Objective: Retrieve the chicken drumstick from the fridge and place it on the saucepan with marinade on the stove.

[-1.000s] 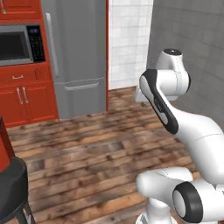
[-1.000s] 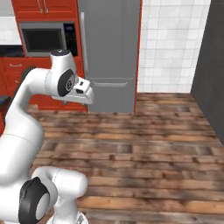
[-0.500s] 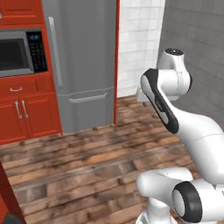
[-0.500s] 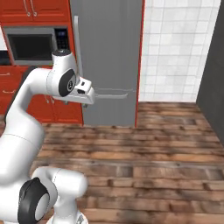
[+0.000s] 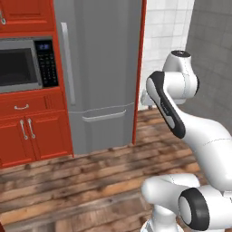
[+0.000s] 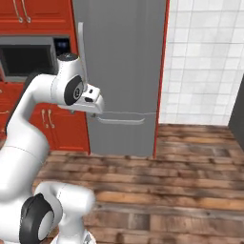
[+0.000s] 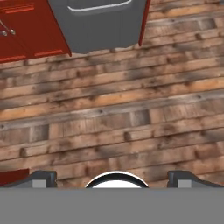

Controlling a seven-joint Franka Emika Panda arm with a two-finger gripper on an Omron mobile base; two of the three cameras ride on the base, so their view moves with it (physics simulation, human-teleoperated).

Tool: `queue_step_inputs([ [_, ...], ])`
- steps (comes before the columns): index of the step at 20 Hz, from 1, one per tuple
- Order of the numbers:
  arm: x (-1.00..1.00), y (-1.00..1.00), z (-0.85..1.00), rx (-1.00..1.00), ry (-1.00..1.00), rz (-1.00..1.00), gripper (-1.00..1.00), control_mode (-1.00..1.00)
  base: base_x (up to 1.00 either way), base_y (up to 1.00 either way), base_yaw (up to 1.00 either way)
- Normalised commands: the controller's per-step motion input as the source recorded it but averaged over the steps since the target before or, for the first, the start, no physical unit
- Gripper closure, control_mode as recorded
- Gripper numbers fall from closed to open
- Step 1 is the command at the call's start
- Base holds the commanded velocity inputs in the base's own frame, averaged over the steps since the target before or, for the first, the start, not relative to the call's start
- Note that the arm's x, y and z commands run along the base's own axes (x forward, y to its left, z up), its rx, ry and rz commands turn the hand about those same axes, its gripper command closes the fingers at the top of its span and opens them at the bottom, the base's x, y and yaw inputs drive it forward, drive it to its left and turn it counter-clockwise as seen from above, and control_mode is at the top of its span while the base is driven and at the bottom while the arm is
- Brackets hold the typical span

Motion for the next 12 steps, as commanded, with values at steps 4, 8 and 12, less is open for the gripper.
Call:
queue_step_inputs([
  [4, 0.0, 0.0, 0.0, 0.0, 0.0, 0.0, -1.0, 1.0, 1.0, 0.36, 0.1],
  [8, 0.0, 0.0, 0.0, 0.0, 0.0, 0.0, -1.0, 1.0, 1.0, 0.34, 0.09],
  [12, 0.0, 0.0, 0.0, 0.0, 0.0, 0.0, -1.0, 1.0, 1.0, 0.21, 0.05],
])
